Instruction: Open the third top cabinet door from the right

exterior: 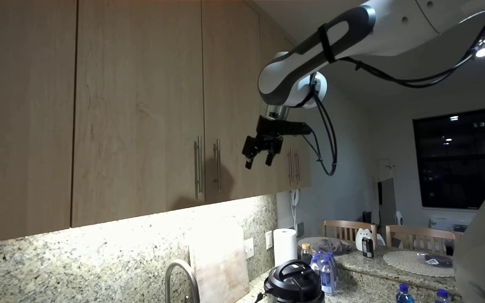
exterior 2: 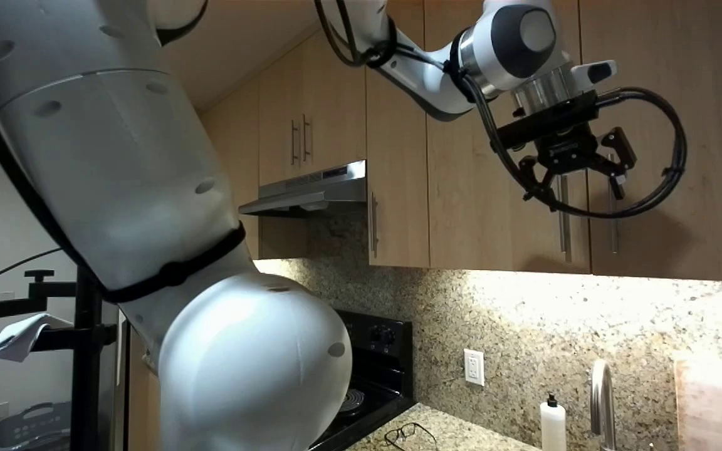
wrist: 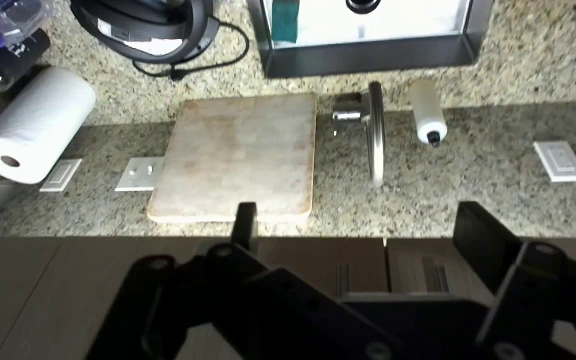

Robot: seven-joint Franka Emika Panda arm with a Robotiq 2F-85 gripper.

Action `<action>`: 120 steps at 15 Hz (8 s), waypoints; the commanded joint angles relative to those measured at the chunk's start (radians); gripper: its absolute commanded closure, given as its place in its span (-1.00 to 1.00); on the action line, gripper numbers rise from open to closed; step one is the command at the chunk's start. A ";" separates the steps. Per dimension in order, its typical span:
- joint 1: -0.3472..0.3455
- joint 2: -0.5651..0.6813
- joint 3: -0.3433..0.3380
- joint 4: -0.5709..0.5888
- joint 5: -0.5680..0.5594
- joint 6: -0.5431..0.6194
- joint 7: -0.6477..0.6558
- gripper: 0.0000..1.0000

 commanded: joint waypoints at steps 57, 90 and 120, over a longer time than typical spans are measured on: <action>-0.005 0.558 0.093 0.548 -0.643 0.042 1.083 -1.00; -0.029 0.311 0.024 0.256 -0.505 0.120 1.071 -1.00; -0.219 0.067 -0.008 0.008 -0.261 0.187 0.595 -1.00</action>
